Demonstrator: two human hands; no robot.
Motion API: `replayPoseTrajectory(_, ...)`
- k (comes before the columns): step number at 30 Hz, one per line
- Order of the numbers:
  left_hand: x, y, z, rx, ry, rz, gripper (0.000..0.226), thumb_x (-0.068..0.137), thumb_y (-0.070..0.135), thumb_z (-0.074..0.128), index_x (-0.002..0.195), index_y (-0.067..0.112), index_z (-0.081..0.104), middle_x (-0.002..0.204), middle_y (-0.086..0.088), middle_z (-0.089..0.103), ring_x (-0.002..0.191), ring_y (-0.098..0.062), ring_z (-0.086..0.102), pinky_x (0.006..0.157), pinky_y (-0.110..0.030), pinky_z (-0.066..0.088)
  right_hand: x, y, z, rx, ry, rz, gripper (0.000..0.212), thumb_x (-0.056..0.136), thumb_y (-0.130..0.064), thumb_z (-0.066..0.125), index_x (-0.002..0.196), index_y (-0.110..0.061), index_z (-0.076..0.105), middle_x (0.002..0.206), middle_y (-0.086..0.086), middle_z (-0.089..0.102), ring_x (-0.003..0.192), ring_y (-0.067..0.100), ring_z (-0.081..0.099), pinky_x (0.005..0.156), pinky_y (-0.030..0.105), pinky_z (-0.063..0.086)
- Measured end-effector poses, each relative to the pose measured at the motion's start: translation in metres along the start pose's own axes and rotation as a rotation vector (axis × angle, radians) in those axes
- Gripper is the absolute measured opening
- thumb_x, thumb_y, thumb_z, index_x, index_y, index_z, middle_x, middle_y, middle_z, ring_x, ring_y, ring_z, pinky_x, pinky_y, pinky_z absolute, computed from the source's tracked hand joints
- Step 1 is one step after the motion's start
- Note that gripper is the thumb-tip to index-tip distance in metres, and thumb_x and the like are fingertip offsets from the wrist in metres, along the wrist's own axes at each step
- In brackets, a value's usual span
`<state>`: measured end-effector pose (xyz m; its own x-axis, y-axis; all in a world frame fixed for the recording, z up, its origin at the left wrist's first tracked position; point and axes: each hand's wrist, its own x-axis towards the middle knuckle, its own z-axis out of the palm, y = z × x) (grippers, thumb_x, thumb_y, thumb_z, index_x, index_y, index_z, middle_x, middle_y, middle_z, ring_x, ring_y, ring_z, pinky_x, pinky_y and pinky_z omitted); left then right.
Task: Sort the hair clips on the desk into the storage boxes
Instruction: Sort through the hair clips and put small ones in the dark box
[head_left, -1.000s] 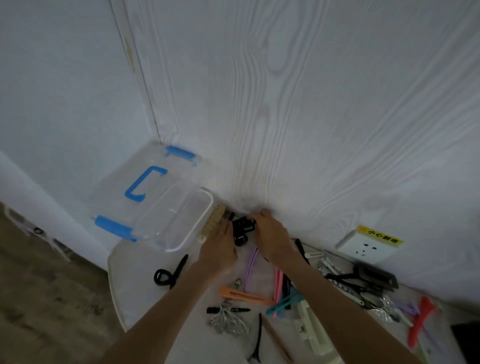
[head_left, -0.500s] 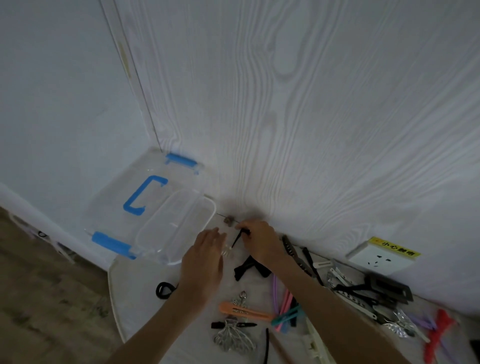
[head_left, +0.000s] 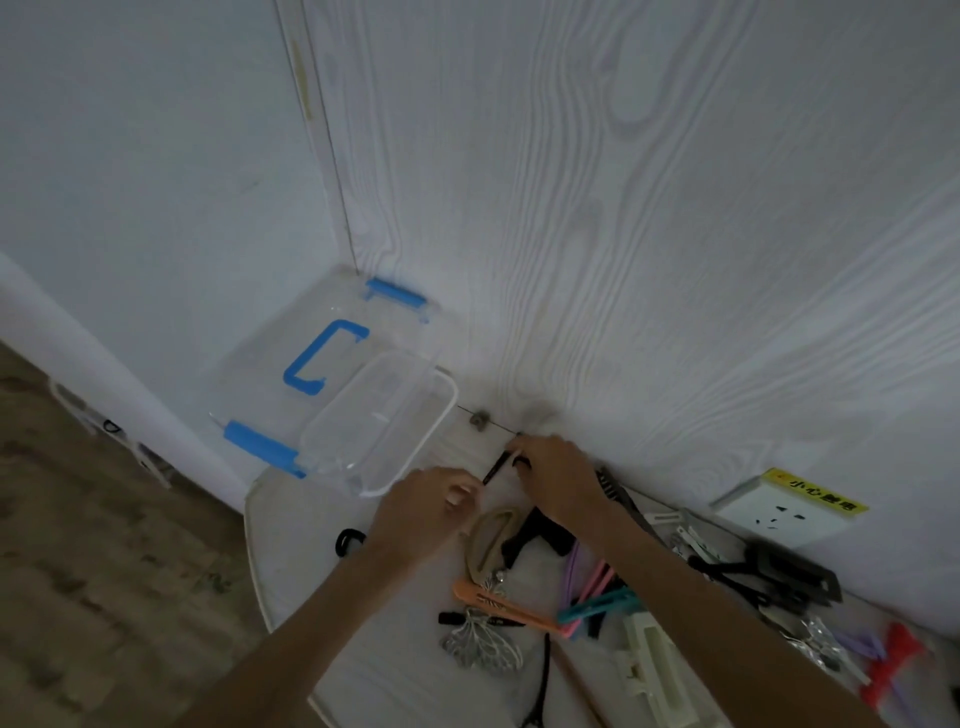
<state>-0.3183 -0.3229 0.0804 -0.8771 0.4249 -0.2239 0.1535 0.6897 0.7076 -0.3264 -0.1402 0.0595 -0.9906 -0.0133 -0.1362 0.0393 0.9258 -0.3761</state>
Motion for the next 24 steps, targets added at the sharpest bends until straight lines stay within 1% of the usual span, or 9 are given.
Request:
replayPoseTrajectory(3, 0.001, 0.001, -0.011, 0.478, 0.193, 0.0, 0.031, 0.097, 0.017, 0.042, 0.123, 0.025, 0.057, 0.114, 0.003, 0.063, 0.094, -0.014, 0.065, 0.078, -0.025, 0.049, 0.018, -0.02, 0.003, -0.051, 0.06, -0.071, 0.04, 0.095, -0.012, 0.041, 0.134, -0.019, 0.044, 0.111, 0.011, 0.065, 0.094, 0.026, 0.062, 0.076, 0.032, 0.046)
replayPoseTrajectory(8, 0.007, 0.015, -0.004, 0.931, -0.055, -0.018, 0.026, 0.088, -0.001, 0.05, 0.112, 0.009, 0.053, 0.115, -0.006, 0.055, 0.099, -0.02, 0.062, 0.068, -0.027, 0.035, 0.049, -0.04, 0.025, -0.228, -0.087, -0.075, 0.063, 0.087, -0.001, 0.054, 0.142, -0.008, 0.024, 0.122, 0.015, 0.056, 0.104, 0.029, 0.059, 0.083, 0.039, 0.05)
replayPoseTrajectory(13, 0.012, 0.013, -0.003, 1.0, -0.118, -0.021, 0.027, 0.089, -0.004, 0.045, 0.112, 0.008, 0.055, 0.117, -0.009, 0.058, 0.108, -0.022, 0.058, 0.084, -0.029, 0.043, 0.048, -0.039, 0.027, -0.274, -0.103, -0.047, 0.036, 0.087, 0.004, 0.047, 0.123, -0.001, 0.045, 0.12, 0.018, 0.057, 0.107, 0.029, 0.059, 0.085, 0.036, 0.048)
replayPoseTrajectory(16, 0.01, 0.013, -0.004, 0.993, -0.122, -0.01, 0.027, 0.089, -0.004, 0.044, 0.111, 0.009, 0.054, 0.117, -0.008, 0.058, 0.108, -0.022, 0.058, 0.085, -0.029, 0.043, 0.034, -0.029, 0.023, -0.181, -0.117, -0.044, 0.033, 0.092, 0.0, 0.039, 0.125, -0.002, 0.043, 0.117, 0.019, 0.059, 0.104, 0.03, 0.058, 0.081, 0.034, 0.045)
replayPoseTrajectory(19, 0.005, 0.014, -0.004, 0.996, -0.086, 0.054, 0.018, 0.082, 0.003, 0.06, 0.098, 0.011, 0.06, 0.101, -0.006, 0.064, 0.093, -0.018, 0.064, 0.069, -0.026, 0.041, 0.014, -0.021, 0.016, -0.02, -0.13, -0.012, 0.031, 0.095, -0.009, 0.037, 0.125, -0.006, 0.045, 0.114, 0.018, 0.059, 0.102, 0.03, 0.056, 0.08, 0.035, 0.044)
replayPoseTrajectory(21, 0.004, 0.011, -0.01, 0.997, -0.041, 0.087, 0.035, 0.038, 0.008, 0.089, 0.059, 0.016, 0.062, 0.059, -0.001, 0.062, 0.05, -0.013, 0.062, 0.046, -0.019, 0.027, 0.003, -0.02, 0.013, 0.111, -0.066, -0.018, 0.026, 0.095, -0.012, 0.038, 0.117, -0.007, 0.052, 0.113, 0.015, 0.06, 0.102, 0.029, 0.056, 0.084, 0.036, 0.044)
replayPoseTrajectory(22, 0.005, 0.012, -0.011, 0.979, 0.01, 0.116, 0.042, 0.023, 0.005, 0.089, 0.048, 0.017, 0.058, 0.048, 0.001, 0.055, 0.037, -0.013, 0.056, 0.043, -0.016, 0.023, -0.006, -0.016, 0.009, 0.174, -0.022, -0.009, 0.025, 0.095, -0.013, 0.038, 0.115, -0.008, 0.054, 0.113, 0.014, 0.061, 0.102, 0.028, 0.057, 0.085, 0.037, 0.045)
replayPoseTrajectory(23, 0.006, 0.011, -0.011, 0.963, -0.003, 0.102, 0.038, 0.03, 0.005, 0.089, 0.05, 0.018, 0.059, 0.05, 0.001, 0.057, 0.039, -0.014, 0.057, 0.041, -0.017, 0.026, -0.013, -0.012, 0.005, 0.232, 0.019, 0.007, 0.025, 0.095, -0.012, 0.039, 0.114, -0.009, 0.055, 0.112, 0.013, 0.062, 0.101, 0.027, 0.058, 0.086, 0.036, 0.046)
replayPoseTrajectory(24, 0.007, 0.006, -0.007, 0.931, -0.015, 0.061, 0.026, 0.052, 0.007, 0.083, 0.063, 0.019, 0.063, 0.063, 0.001, 0.062, 0.053, -0.016, 0.064, 0.045, -0.021, 0.034, -0.019, -0.007, 0.003, 0.285, 0.049, 0.028, 0.026, 0.095, -0.011, 0.039, 0.115, -0.009, 0.056, 0.111, 0.013, 0.064, 0.099, 0.026, 0.059, 0.086, 0.034, 0.046)
